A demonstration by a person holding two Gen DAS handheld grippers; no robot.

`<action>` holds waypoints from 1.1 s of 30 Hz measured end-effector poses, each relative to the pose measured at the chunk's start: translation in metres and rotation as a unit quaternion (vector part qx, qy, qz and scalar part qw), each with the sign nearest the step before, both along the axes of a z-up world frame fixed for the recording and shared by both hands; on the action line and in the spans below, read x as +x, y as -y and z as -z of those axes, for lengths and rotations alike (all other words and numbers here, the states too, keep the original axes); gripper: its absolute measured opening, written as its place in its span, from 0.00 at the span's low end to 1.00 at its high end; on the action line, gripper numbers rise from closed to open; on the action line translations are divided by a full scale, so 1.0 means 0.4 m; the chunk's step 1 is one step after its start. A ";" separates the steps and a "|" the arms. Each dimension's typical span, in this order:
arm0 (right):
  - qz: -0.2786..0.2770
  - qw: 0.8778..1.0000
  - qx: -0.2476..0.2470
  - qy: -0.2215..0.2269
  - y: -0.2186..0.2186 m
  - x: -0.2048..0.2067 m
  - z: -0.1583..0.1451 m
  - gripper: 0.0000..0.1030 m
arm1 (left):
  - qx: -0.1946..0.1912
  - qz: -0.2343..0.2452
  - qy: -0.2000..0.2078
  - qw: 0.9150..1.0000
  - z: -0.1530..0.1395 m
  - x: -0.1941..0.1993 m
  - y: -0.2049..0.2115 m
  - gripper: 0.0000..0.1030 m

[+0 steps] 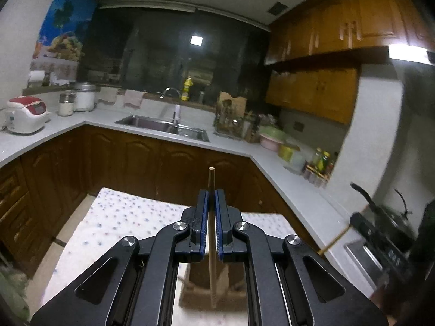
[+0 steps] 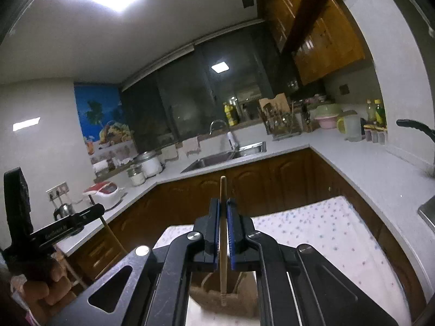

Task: Organize utensils
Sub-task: 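Carry the chopstick to the holder with the left tool while the right tool lowers its chopstick in, then open both tools over the holder, releasing the wooden chopsticks inside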

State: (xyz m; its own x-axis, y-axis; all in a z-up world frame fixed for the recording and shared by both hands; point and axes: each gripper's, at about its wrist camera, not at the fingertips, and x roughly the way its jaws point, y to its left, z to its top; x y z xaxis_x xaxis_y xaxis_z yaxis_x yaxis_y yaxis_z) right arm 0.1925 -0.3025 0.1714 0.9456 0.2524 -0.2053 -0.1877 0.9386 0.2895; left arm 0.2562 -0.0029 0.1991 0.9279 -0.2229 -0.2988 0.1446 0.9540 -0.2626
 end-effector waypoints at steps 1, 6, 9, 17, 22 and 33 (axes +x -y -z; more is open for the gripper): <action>0.002 1.000 -0.001 0.002 -0.002 0.011 0.000 0.05 | -0.004 -0.004 -0.001 1.000 0.007 0.013 0.000 0.04; 0.008 1.000 -0.009 -0.004 -0.024 0.072 0.036 0.05 | -0.013 -0.035 -0.007 0.999 0.074 0.087 0.004 0.04; 0.008 1.000 -0.013 -0.015 -0.032 0.097 0.073 0.05 | -0.004 -0.036 -0.017 0.999 0.124 0.111 0.015 0.04; 0.002 0.997 -0.020 -0.069 -0.040 0.139 0.183 0.05 | 0.018 -0.010 -0.069 0.997 0.246 0.146 0.036 0.05; -0.006 0.995 -0.023 -0.095 -0.043 0.153 0.223 0.06 | 0.023 -0.010 -0.081 0.996 0.259 0.158 0.041 0.05; -0.011 0.994 -0.009 -0.109 -0.033 0.164 0.220 0.17 | 0.013 0.011 -0.088 0.996 0.240 0.161 0.042 0.11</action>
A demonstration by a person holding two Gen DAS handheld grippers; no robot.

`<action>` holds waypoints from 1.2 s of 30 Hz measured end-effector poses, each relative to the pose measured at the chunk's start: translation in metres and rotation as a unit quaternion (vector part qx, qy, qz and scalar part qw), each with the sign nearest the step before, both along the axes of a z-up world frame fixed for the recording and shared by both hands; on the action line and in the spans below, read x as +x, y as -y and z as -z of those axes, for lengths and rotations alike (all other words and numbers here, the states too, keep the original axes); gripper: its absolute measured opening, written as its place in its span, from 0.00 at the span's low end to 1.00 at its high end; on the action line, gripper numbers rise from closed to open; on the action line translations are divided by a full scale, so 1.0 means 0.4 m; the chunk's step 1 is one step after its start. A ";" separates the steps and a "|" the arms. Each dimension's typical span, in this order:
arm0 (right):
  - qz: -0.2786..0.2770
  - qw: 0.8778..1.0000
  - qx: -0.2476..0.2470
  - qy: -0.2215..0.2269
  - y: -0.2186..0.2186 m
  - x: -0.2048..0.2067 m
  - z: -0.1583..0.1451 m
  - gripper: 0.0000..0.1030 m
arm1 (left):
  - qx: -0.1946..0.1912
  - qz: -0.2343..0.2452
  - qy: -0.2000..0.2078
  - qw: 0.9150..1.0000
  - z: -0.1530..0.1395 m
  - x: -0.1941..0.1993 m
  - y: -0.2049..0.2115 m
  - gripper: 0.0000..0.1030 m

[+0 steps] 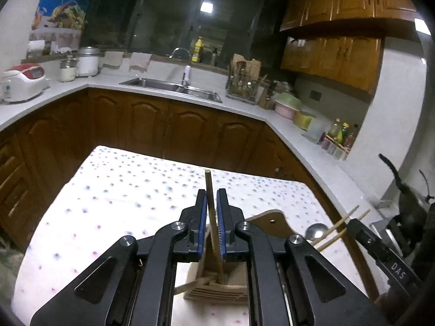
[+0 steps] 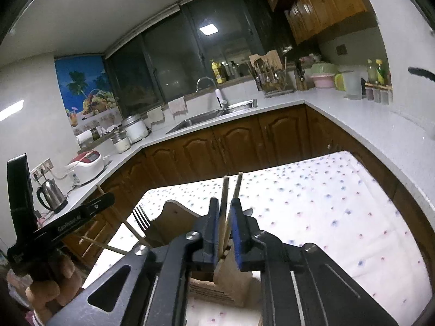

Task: Organize utensils
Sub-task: 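Open both tools over the holder, releasing the wooden chopsticks inside, then move both open tools back down toward the chopsticks on the cloth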

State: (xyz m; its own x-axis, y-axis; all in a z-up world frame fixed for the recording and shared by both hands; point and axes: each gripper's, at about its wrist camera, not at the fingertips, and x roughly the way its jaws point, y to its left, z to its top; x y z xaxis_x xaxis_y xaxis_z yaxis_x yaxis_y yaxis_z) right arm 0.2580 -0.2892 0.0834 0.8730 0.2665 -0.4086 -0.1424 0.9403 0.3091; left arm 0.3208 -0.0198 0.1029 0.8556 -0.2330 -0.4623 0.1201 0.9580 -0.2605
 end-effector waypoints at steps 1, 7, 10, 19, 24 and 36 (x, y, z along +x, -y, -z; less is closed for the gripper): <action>-0.001 1.000 0.005 0.000 0.005 -0.001 0.001 0.22 | 0.000 0.002 0.003 1.000 -0.006 -0.006 0.002 0.15; 0.010 0.999 0.026 0.030 0.040 -0.052 -0.032 0.60 | -0.003 -0.004 0.037 0.999 -0.055 -0.067 -0.010 0.54; 0.024 0.998 0.039 0.050 0.065 -0.090 -0.050 0.87 | -0.011 -0.007 0.037 0.999 -0.066 -0.101 -0.026 0.62; 0.039 0.997 0.052 0.048 0.104 -0.215 -0.024 0.96 | -0.005 -0.038 0.034 0.999 -0.023 -0.258 -0.086 0.77; 0.043 0.997 0.051 0.027 0.114 -0.273 0.026 0.97 | 0.005 -0.048 0.005 0.999 0.048 -0.315 -0.100 0.77; 0.058 0.995 0.050 -0.060 0.131 -0.355 0.180 0.97 | 0.015 -0.042 -0.086 0.995 0.223 -0.379 -0.093 0.77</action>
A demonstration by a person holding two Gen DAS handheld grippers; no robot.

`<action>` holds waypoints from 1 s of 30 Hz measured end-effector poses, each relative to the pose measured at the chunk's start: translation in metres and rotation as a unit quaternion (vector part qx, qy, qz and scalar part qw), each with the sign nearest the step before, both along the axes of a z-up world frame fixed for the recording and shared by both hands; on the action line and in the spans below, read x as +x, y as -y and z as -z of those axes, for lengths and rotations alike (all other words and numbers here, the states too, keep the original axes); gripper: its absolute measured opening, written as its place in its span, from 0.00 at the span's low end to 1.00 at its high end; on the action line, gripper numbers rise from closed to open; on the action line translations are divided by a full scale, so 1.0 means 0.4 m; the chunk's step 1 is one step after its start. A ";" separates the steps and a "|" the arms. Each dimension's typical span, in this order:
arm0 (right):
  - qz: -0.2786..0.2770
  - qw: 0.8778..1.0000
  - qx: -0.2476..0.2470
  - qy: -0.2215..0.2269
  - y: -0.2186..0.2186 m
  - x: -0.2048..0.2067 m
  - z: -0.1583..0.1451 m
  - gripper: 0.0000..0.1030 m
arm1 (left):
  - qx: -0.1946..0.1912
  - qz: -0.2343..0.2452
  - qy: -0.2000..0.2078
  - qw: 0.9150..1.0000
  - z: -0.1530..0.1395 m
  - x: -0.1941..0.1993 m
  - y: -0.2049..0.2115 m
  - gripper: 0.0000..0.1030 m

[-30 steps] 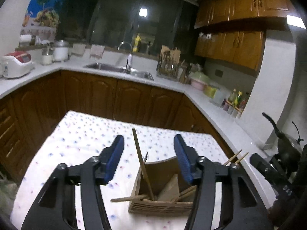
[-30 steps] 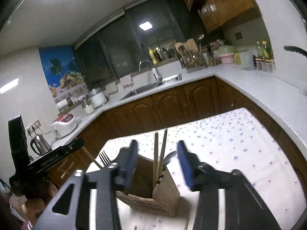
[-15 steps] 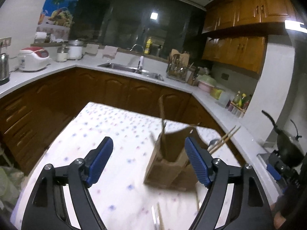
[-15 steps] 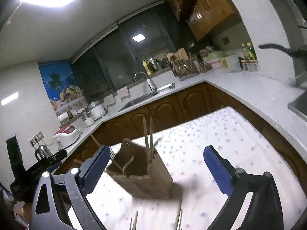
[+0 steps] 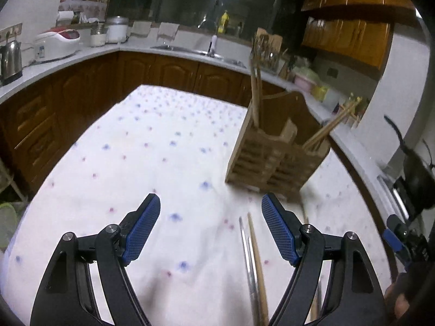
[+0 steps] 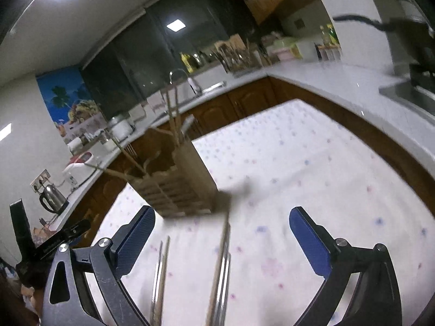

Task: Organize utensils
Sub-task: 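Move both open tools back down toward the chopsticks on the cloth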

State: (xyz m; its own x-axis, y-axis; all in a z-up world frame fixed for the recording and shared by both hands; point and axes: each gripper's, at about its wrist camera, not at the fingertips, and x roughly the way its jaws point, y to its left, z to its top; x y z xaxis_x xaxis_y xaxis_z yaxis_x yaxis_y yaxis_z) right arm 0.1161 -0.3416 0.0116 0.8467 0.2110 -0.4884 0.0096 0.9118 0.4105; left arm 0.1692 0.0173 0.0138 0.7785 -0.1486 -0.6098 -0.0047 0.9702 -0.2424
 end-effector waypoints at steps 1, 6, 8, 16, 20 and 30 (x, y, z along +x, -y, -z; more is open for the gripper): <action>0.001 1.000 0.002 -0.008 0.000 -0.006 0.014 0.97 | 0.002 0.002 -0.009 1.000 0.012 -0.002 0.005 0.76; -0.004 1.000 0.002 -0.028 -0.006 -0.015 0.046 0.97 | 0.009 0.013 -0.032 0.999 0.040 -0.001 0.020 0.77; -0.006 0.999 -0.004 -0.032 -0.013 -0.013 0.052 0.97 | 0.014 0.018 -0.039 0.999 0.047 0.002 0.028 0.76; -0.021 0.999 -0.025 -0.044 -0.040 0.005 0.064 0.97 | 0.024 0.042 -0.059 0.997 0.062 0.025 0.069 0.69; -0.028 0.998 -0.032 -0.056 -0.045 0.028 0.076 0.97 | 0.024 0.063 -0.077 0.995 0.079 0.046 0.092 0.58; -0.049 0.994 -0.055 -0.081 -0.065 0.109 0.100 0.65 | 0.025 0.109 -0.119 0.987 0.113 0.106 0.161 0.36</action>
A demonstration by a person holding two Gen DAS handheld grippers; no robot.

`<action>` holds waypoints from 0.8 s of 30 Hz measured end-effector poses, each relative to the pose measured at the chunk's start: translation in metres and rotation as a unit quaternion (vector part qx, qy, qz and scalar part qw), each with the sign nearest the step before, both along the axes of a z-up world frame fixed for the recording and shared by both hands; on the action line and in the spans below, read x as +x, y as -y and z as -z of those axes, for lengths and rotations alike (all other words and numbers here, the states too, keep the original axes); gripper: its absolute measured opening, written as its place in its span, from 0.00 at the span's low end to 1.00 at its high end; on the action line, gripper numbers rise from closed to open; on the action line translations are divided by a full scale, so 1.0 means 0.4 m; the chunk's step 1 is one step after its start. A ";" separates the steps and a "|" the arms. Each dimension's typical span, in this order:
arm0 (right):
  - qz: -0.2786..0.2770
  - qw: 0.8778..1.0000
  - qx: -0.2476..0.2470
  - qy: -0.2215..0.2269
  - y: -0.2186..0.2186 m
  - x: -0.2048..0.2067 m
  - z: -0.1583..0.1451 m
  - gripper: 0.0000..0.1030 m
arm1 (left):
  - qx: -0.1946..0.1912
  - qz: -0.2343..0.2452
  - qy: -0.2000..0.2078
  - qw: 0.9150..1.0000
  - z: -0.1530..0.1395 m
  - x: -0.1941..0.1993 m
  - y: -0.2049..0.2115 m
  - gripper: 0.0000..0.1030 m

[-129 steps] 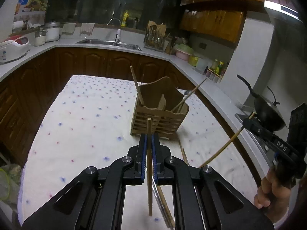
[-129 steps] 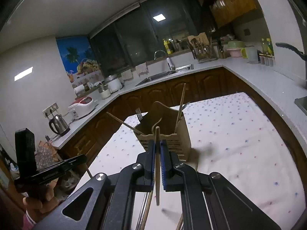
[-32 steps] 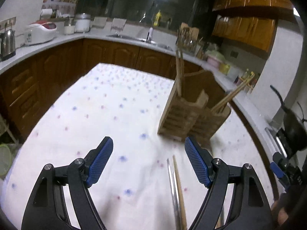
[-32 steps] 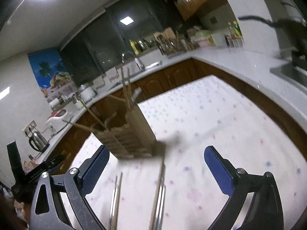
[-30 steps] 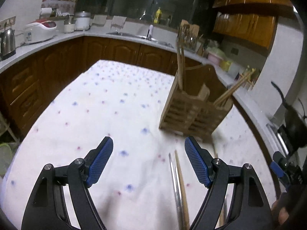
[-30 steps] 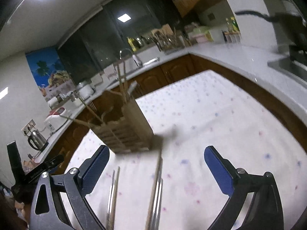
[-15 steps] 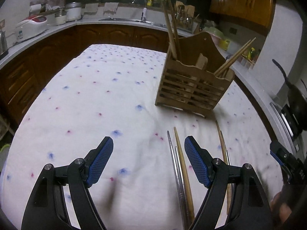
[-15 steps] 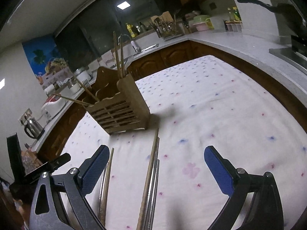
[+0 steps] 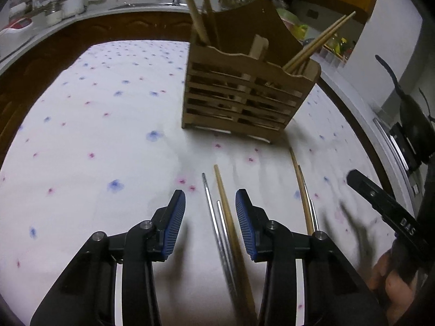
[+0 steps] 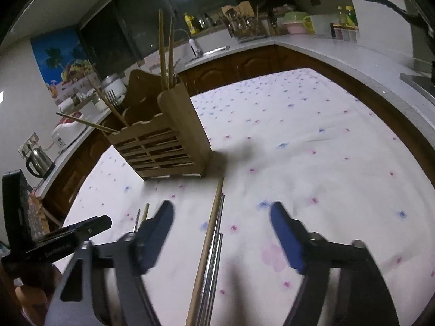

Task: Organize utensils
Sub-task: 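Move both open tools back down toward the chopsticks on the cloth, then close the left tool on a wooden chopstick while the right tool grasps another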

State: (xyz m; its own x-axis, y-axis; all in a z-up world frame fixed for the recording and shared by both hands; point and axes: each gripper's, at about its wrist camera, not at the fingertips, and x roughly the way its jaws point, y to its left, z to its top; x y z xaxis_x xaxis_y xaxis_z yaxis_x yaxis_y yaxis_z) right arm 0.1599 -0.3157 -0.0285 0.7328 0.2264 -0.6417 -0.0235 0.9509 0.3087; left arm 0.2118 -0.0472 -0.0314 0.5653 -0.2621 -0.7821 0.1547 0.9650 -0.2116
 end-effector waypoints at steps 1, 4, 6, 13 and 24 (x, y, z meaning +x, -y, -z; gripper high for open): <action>-0.004 1.000 0.000 -0.003 -0.002 0.012 0.003 0.60 | 0.000 0.003 -0.005 1.000 0.004 0.009 0.006 0.36; -0.012 1.000 -0.002 -0.009 -0.009 0.038 0.009 0.53 | -0.002 0.008 -0.016 1.000 0.011 0.031 0.014 0.36; -0.018 1.000 -0.004 -0.016 -0.014 0.059 0.016 0.51 | 0.001 0.012 -0.024 1.000 0.021 0.048 0.025 0.34; -0.036 0.998 -0.016 -0.044 -0.036 0.148 0.047 0.40 | 0.016 0.025 -0.053 0.998 0.063 0.095 0.059 0.28; -0.060 0.993 -0.067 -0.083 -0.078 0.242 0.118 0.25 | 0.079 0.055 -0.048 0.994 0.087 0.120 0.106 0.18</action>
